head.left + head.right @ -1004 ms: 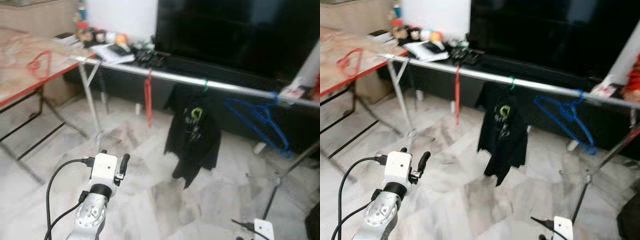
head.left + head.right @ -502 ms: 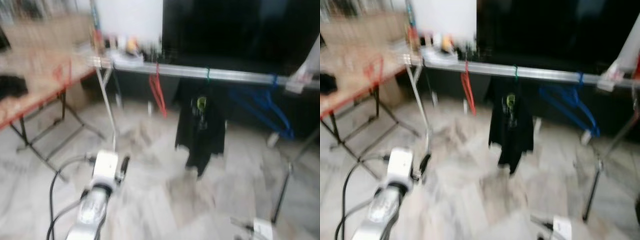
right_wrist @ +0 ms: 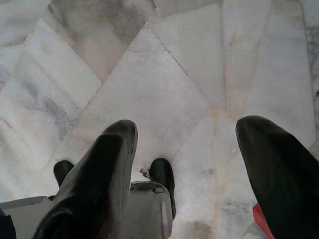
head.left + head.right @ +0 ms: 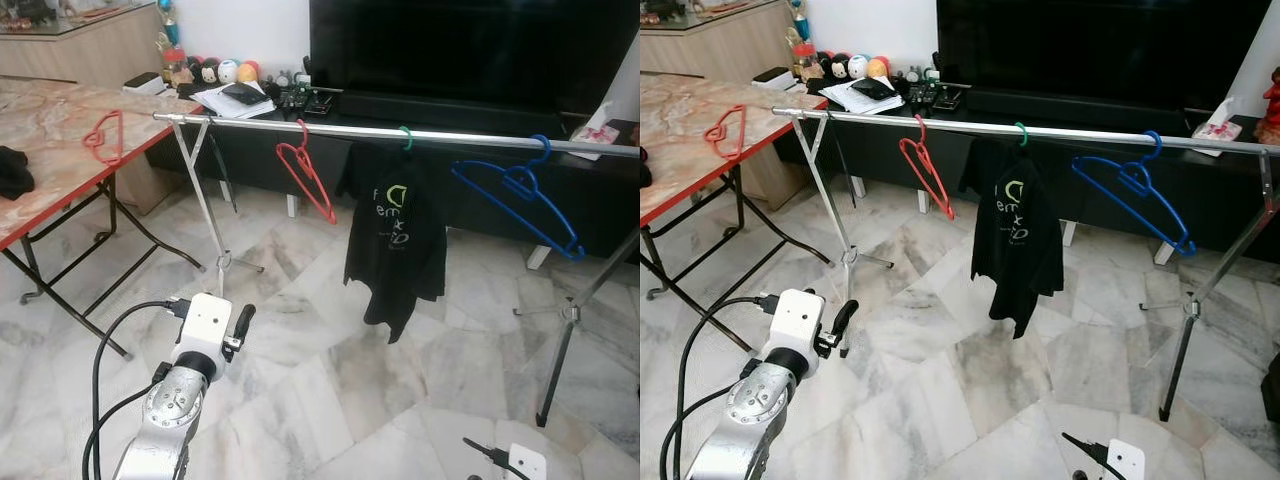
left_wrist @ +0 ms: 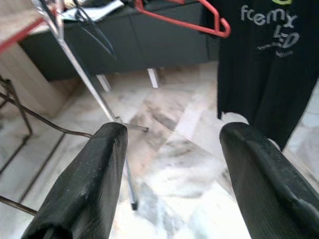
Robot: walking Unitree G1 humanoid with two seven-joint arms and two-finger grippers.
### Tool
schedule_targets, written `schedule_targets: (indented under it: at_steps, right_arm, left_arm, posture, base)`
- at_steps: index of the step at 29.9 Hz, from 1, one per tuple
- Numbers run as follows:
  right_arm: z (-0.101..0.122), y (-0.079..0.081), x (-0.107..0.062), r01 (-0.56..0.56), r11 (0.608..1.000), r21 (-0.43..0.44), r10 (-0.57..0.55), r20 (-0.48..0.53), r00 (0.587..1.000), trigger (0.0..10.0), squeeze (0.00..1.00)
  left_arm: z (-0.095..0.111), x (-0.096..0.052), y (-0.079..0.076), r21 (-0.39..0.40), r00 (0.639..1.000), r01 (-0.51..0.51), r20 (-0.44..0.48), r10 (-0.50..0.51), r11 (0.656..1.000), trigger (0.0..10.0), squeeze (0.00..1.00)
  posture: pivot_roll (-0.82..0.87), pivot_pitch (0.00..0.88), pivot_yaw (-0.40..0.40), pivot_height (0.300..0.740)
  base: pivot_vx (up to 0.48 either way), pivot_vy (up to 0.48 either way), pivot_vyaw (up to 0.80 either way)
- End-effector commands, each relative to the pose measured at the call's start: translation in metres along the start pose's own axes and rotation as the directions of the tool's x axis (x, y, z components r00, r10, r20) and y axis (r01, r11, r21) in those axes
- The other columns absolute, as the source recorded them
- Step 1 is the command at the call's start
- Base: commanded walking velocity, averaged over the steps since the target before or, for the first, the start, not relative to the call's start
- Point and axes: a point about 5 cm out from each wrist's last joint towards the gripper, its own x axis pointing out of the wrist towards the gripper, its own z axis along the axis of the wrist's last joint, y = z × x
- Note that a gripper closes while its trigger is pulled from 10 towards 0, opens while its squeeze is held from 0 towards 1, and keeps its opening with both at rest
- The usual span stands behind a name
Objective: Hang hanger
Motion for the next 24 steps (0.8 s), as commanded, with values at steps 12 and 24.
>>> schedule_targets:
  at_steps: [12,24]
  right_arm:
    - [0.012,-0.007,0.000,0.012,1.000,-0.020,-0.011,0.030,0.999,10.0,0.00]
    - [0.005,-0.001,0.001,0.001,1.000,-0.017,-0.001,0.003,1.000,10.0,0.00]
  left_arm:
    - [-0.002,0.000,-0.011,-0.036,1.000,-0.006,0.013,0.006,0.999,10.0,0.00]
    - [0.001,-0.001,-0.015,-0.025,0.999,0.027,0.027,-0.027,0.999,10.0,0.00]
  posture:
    - [0.04,0.000,-0.042,0.740]
    - [0.02,0.000,-0.016,0.740]
  base:
    - [0.000,0.253,0.00]
    - [0.000,0.163,-0.39]
